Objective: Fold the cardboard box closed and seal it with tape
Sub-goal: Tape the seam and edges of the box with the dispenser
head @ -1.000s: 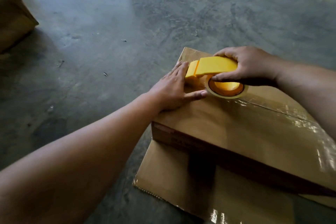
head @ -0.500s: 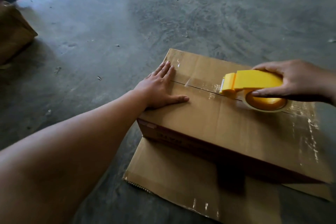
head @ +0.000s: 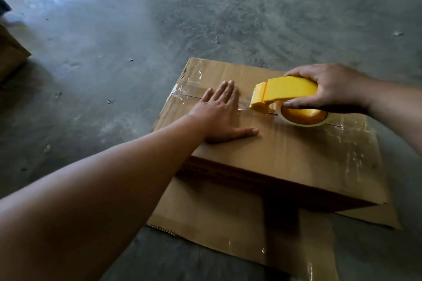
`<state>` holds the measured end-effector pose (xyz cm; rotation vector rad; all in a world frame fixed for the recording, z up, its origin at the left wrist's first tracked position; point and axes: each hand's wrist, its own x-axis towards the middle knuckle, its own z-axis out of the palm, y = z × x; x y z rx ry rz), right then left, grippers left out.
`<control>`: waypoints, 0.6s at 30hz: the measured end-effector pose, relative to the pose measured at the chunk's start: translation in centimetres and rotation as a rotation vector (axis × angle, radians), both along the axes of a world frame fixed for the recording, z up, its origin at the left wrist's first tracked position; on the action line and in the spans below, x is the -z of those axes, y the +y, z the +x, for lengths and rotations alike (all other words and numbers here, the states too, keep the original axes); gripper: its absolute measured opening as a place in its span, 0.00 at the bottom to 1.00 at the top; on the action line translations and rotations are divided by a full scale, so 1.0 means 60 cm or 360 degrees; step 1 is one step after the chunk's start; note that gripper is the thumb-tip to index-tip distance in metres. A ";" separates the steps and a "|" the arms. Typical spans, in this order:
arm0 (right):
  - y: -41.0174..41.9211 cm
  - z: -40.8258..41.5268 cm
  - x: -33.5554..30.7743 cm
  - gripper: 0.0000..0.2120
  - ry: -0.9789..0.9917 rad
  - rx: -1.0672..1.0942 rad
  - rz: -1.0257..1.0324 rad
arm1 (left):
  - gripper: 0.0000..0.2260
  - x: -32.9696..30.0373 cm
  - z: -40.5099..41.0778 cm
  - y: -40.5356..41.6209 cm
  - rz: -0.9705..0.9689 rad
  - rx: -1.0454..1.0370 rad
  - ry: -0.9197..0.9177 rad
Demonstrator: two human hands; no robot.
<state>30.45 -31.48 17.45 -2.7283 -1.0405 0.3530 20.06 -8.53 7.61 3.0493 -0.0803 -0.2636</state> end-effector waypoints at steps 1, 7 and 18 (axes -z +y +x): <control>0.001 -0.001 -0.001 0.40 -0.0015 -0.0006 -0.0003 | 0.56 0.001 0.005 -0.019 -0.0025 0.0007 -0.0010; -0.001 -0.006 -0.003 0.39 -0.0071 -0.0070 -0.0011 | 0.59 0.021 0.017 -0.055 -0.0064 -0.0013 -0.0070; -0.119 0.014 -0.004 0.42 0.0035 -0.0038 -0.0028 | 0.56 -0.002 0.012 -0.065 0.0043 -0.0056 0.0048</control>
